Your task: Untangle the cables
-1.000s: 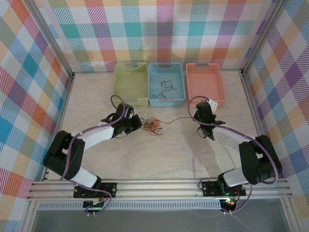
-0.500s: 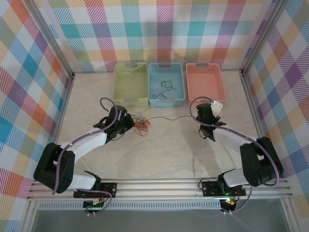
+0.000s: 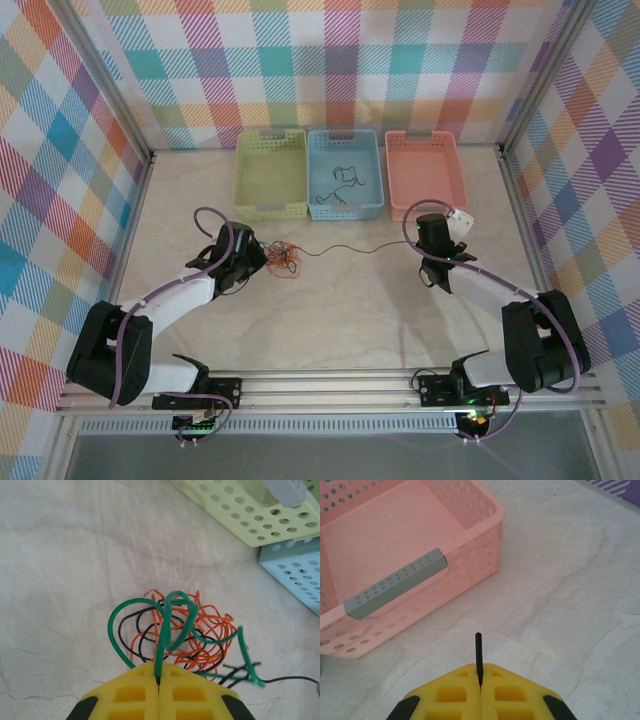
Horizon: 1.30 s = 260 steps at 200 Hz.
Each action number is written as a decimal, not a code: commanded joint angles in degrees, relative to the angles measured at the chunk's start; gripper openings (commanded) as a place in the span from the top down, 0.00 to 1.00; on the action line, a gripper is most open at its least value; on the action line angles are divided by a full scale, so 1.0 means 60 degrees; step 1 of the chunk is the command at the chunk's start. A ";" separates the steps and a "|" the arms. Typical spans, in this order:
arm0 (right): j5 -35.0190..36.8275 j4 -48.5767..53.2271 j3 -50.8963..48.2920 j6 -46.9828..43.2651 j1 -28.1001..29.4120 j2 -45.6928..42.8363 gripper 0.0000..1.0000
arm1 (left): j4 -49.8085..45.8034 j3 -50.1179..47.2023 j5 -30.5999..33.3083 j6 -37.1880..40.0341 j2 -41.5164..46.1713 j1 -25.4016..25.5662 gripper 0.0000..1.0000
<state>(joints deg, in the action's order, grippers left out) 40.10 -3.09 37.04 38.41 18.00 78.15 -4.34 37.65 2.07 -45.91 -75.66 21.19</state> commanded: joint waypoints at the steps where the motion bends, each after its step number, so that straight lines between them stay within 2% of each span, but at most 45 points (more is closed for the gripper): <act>1: 0.0248 0.0043 -0.0142 0.0160 -0.0076 -0.0208 1.00 | 0.0028 -0.0135 0.0140 -0.0200 0.0333 -0.0236 1.00; 38: 0.0155 -0.0164 -0.0156 0.0061 -0.0085 -0.0150 1.00 | 0.0158 -0.0110 -0.0062 -0.0211 0.0169 -0.0236 1.00; 61: -0.0645 -0.0530 -0.0191 -0.0272 -0.0087 -0.0160 1.00 | 0.0277 0.0078 -0.0553 -0.0095 -0.0181 -0.0243 1.00; 139: -0.1565 -0.0859 -0.0127 -0.0733 -0.0083 -0.0206 1.00 | 0.0404 0.0373 -0.1335 0.0188 -0.0788 -0.0236 1.00; 163: -0.2244 -0.1038 -0.0105 -0.1272 -0.0056 -0.0553 0.70 | 0.0523 0.0362 -0.1455 0.0202 -0.0861 -0.0236 1.00; 180: -0.2794 -0.1635 -0.0430 -0.1731 0.0045 -0.1074 0.57 | 0.0575 0.0326 -0.1470 0.0217 -0.0831 -0.0234 1.00; 191: -0.3400 -0.2115 -0.0629 -0.2153 0.0139 -0.1373 0.53 | 0.0591 0.0346 -0.1514 0.0234 -0.0853 -0.0221 1.00; 217: -0.5596 -0.2961 -0.0590 -0.3422 0.0566 -0.1298 0.52 | 0.0643 0.0370 -0.1588 0.0296 -0.0884 -0.0193 1.00; 235: -0.7402 -0.3144 0.0005 -0.4159 0.0916 -0.0434 0.52 | 0.0687 0.0394 -0.1622 0.0408 -0.0886 -0.0127 1.00; 260: -0.9434 -0.2286 0.1463 -0.4692 0.1443 0.1321 0.51 | 0.0636 0.0469 -0.1653 0.0486 -0.0905 -0.0075 1.00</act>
<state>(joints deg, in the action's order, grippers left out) 0.10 -17.50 38.76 16.97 24.10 78.76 -1.28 38.52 -6.96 -44.75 -80.64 20.49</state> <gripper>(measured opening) 0.492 0.049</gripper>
